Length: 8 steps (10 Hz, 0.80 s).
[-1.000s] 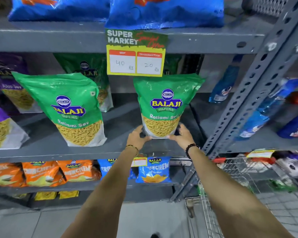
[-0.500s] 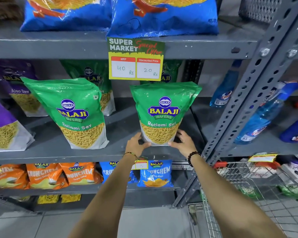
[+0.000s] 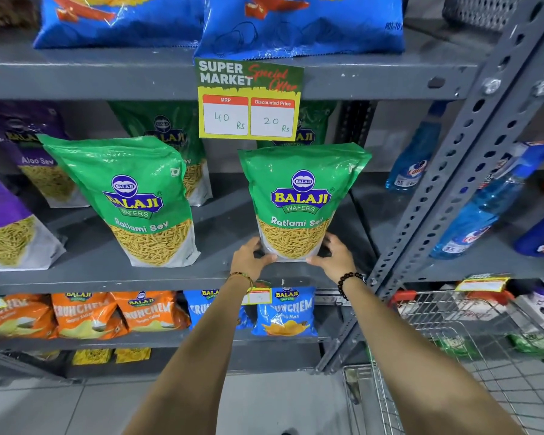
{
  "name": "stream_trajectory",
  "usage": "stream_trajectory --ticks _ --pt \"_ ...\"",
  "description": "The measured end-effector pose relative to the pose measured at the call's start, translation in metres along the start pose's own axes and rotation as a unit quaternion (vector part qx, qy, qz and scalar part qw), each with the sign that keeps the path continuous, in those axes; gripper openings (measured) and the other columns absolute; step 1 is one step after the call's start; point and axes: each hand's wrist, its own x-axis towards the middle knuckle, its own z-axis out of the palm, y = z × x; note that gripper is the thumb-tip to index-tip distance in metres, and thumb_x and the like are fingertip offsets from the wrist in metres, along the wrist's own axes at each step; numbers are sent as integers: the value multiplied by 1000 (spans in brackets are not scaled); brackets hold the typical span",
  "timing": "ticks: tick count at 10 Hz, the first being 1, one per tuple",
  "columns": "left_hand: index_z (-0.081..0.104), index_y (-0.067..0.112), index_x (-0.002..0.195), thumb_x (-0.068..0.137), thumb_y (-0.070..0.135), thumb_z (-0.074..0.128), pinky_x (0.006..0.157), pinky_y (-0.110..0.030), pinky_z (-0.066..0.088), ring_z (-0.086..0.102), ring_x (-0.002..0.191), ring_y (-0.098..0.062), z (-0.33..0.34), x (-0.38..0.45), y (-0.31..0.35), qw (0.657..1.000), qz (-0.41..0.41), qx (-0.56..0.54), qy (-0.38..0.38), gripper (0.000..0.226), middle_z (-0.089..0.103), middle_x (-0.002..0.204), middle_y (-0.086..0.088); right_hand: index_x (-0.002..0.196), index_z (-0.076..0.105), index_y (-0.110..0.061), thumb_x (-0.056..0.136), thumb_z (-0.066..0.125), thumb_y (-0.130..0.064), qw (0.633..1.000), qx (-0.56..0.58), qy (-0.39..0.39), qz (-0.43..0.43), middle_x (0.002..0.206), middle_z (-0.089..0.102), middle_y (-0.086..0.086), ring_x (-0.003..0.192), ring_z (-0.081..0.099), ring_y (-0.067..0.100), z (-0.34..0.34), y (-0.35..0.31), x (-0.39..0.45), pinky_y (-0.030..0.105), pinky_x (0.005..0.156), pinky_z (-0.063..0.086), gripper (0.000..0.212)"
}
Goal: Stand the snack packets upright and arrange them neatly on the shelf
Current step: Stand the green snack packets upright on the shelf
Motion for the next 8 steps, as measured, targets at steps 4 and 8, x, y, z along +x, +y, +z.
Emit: stream_trajectory --ticks 4,8 --pt "55 6 120 79 16 69 102 -37 42 57 117 -28 2 -1 0 1000 7 2 7 44 63 125 -13 131 46 -10 67 76 -7 999 -33 1 0 131 59 10 121 54 24 -2 -2 -1 29 97 41 70" --pt "21 15 145 82 26 67 112 -46 33 38 134 -36 4 -6 -11 987 -27 160 -17 79 38 149 -15 147 20 -15 75 72 -9 989 -145 -13 15 147 42 12 134 40 29 -1 0 -15 38 107 36 89"
